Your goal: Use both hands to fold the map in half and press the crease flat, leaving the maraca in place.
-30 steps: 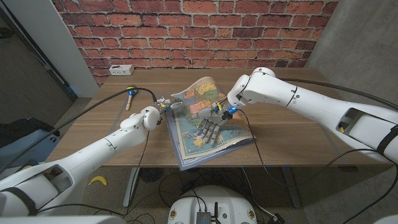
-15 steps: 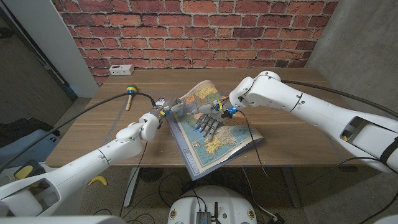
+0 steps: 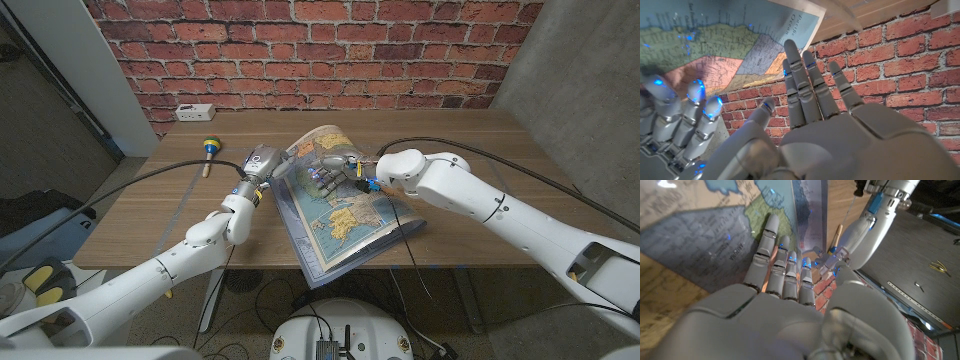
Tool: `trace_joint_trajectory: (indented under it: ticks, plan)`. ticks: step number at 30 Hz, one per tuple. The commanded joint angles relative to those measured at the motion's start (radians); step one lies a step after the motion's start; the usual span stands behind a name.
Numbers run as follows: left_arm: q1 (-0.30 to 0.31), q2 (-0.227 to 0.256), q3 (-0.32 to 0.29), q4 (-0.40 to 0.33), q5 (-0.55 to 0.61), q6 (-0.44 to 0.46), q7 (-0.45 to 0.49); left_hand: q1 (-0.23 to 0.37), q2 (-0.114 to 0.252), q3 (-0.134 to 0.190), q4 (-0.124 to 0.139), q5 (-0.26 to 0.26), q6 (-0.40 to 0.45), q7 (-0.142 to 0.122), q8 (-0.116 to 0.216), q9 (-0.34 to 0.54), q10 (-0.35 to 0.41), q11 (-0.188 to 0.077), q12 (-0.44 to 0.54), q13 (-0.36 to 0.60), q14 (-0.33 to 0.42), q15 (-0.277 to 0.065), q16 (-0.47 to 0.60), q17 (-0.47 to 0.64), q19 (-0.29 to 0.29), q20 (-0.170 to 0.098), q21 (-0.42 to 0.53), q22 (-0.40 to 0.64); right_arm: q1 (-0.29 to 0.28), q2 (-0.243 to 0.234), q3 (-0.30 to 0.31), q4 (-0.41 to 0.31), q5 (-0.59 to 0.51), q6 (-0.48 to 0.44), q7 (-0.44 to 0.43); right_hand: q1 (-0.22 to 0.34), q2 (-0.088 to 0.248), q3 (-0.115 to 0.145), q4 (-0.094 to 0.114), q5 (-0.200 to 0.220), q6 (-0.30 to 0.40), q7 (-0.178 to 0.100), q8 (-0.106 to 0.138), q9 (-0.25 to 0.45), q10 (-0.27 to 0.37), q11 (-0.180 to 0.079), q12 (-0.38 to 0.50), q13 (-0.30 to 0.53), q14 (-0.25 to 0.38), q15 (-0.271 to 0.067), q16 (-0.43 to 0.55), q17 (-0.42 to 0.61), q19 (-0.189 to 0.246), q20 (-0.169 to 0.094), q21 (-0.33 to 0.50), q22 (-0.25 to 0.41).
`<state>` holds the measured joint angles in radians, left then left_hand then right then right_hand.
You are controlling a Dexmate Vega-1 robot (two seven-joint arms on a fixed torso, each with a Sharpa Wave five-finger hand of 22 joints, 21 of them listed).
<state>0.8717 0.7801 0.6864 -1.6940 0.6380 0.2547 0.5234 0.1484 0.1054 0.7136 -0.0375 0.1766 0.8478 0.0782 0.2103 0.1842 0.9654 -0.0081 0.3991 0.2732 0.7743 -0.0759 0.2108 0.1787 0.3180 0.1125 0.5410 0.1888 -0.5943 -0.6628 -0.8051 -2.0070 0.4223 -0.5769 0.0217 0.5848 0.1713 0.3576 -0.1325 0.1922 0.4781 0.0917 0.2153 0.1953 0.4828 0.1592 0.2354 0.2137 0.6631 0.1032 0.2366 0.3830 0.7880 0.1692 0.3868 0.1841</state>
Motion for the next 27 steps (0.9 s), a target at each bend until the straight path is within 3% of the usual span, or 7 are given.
trace_joint_trajectory:
  ticks: [1,6,13,15,19,21,27]
  plan:
    - [0.021,-0.006,-0.012,0.003,0.004,0.019,-0.015,0.014,-0.005,0.006,-0.026,-0.004,-0.112,-0.052,-0.03,0.006,-0.22,-0.021,-0.138,-0.041,-0.176,0.003,-0.036,0.0,-0.031,-0.006,-0.018,0.006,-0.203,0.035,0.108,-0.031,-0.13,0.278,-0.246,0.019,0.009,0.017,-0.004,0.002,0.023,0.004,0.007,0.002,0.031,0.002,0.011,0.003,0.052,0.001,0.027,0.011,0.05,-0.014,0.018,0.006]
    - [0.019,-0.007,-0.011,0.011,-0.002,0.009,-0.019,0.019,-0.006,0.007,-0.041,-0.004,-0.21,-0.086,-0.036,0.005,-0.332,-0.038,-0.193,-0.055,-0.284,0.005,-0.041,-0.002,-0.079,0.0,-0.042,0.007,-0.242,0.059,0.118,0.006,-0.22,0.434,-0.294,0.051,0.019,0.043,-0.014,0.006,0.065,0.005,0.015,0.002,0.064,-0.007,0.022,0.003,0.072,-0.023,0.04,0.022,0.05,-0.03,0.021,0.008]
    - [0.011,-0.008,-0.005,0.011,-0.012,0.02,-0.065,0.016,-0.009,0.005,-0.045,-0.006,-0.262,-0.101,-0.038,0.004,-0.375,-0.042,-0.204,-0.059,-0.337,0.006,-0.041,-0.003,-0.102,-0.004,-0.054,0.007,-0.288,0.109,0.137,0.034,-0.371,0.528,-0.413,0.128,0.026,0.103,-0.034,0.013,0.092,-0.024,0.011,0.003,0.068,-0.042,0.019,0.002,0.046,-0.08,0.036,0.036,-0.011,-0.061,0.003,0.01]
    - [0.011,-0.009,-0.004,0.01,-0.014,0.023,-0.07,0.015,-0.01,0.005,-0.045,-0.006,-0.267,-0.099,-0.038,0.004,-0.377,-0.043,-0.204,-0.059,-0.34,0.006,-0.04,-0.003,-0.106,-0.005,-0.055,0.007,-0.302,0.132,0.145,0.009,-0.41,0.456,-0.461,0.155,0.024,0.124,-0.033,0.012,0.089,-0.04,0.005,0.004,0.054,-0.062,0.01,0.003,0.024,-0.094,0.03,0.039,-0.053,-0.071,-0.012,0.01]
    - [0.009,-0.01,-0.002,0.008,-0.014,0.029,-0.079,0.012,-0.013,0.002,-0.045,-0.007,-0.271,-0.101,-0.037,0.004,-0.38,-0.043,-0.204,-0.06,-0.343,0.005,-0.039,-0.003,-0.109,-0.003,-0.057,0.007,-0.297,0.158,0.146,-0.035,-0.473,0.279,-0.498,0.199,0.02,0.16,-0.022,0.007,0.089,-0.064,-0.005,0.008,0.004,-0.087,-0.02,0.004,-0.112,-0.12,-0.015,0.04,-0.165,-0.1,-0.053,0.008]
    - [0.007,-0.01,0.0,0.01,-0.011,0.026,-0.076,0.01,-0.014,0.0,-0.044,-0.007,-0.273,-0.099,-0.036,0.004,-0.382,-0.042,-0.204,-0.06,-0.346,0.005,-0.038,-0.002,-0.11,-0.002,-0.058,0.007,-0.277,0.159,0.134,-0.033,-0.513,0.225,-0.503,0.211,0.017,0.162,-0.016,0.002,0.081,-0.077,-0.011,0.01,-0.027,-0.089,-0.034,0.003,-0.191,-0.111,-0.036,0.038,-0.231,-0.1,-0.081,0.005]
    - [0.011,-0.007,-0.003,0.004,-0.011,0.023,-0.067,0.008,-0.015,-0.001,-0.043,-0.008,-0.276,-0.099,-0.034,0.004,-0.383,-0.041,-0.203,-0.061,-0.347,0.004,-0.036,-0.002,-0.11,-0.002,-0.058,0.007,-0.219,0.166,0.111,-0.009,-0.566,0.101,-0.475,0.194,0.009,0.145,0.003,-0.002,0.075,-0.078,-0.014,0.011,-0.033,-0.09,-0.035,0.003,-0.215,-0.112,-0.034,0.04,-0.256,-0.099,-0.093,0.003]
